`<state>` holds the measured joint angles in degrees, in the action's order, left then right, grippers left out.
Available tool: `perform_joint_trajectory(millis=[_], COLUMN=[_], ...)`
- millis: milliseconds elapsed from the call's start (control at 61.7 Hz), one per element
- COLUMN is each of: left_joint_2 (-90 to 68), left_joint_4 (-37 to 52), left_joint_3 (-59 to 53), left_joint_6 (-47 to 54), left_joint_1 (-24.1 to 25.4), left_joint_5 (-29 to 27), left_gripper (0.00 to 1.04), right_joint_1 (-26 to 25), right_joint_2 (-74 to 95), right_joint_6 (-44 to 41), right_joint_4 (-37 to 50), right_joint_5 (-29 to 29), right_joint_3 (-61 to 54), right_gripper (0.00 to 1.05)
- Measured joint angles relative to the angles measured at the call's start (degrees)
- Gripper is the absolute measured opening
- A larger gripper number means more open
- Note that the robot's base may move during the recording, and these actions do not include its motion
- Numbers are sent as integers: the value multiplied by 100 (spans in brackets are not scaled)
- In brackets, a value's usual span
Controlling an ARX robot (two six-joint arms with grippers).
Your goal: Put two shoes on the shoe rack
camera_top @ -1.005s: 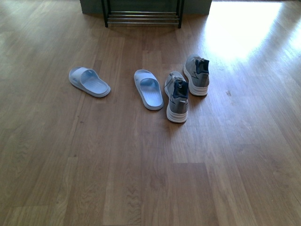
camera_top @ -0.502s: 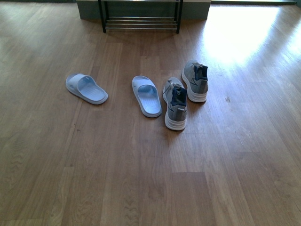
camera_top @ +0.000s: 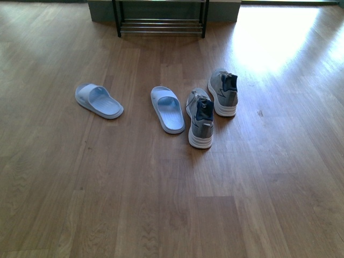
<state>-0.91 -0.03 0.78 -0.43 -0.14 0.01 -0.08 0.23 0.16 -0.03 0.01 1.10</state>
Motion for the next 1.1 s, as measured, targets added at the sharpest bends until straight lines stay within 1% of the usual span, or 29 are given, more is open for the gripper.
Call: perform_joint_trajectory(millis=[1102], left_joint_2=[0], left_joint_4=[0], left_joint_3=[0], left_joint_6=[0], left_joint_1=[0], left_joint_5=[0], left_gripper=[95], right_joint_1=[0], right_joint_2=[0], right_joint_6=[0], right_joint_4=[0], right_joint_5=[0], right_joint_3=[0], right_gripper=[96])
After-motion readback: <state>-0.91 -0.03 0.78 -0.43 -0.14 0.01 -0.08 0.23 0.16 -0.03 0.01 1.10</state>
